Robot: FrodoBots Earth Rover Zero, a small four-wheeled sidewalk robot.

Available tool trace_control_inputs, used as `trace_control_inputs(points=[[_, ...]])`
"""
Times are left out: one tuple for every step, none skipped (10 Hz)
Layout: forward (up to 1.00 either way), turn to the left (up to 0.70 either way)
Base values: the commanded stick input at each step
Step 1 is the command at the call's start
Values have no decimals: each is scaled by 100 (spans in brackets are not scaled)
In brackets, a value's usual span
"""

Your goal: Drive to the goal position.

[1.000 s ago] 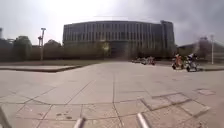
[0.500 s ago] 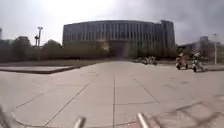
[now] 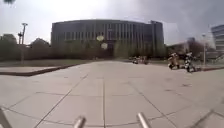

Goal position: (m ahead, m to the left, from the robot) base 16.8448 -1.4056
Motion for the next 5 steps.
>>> trace_control_inputs(points=[[100,0],[100,0],[100,0],[100,0],[100,0]])
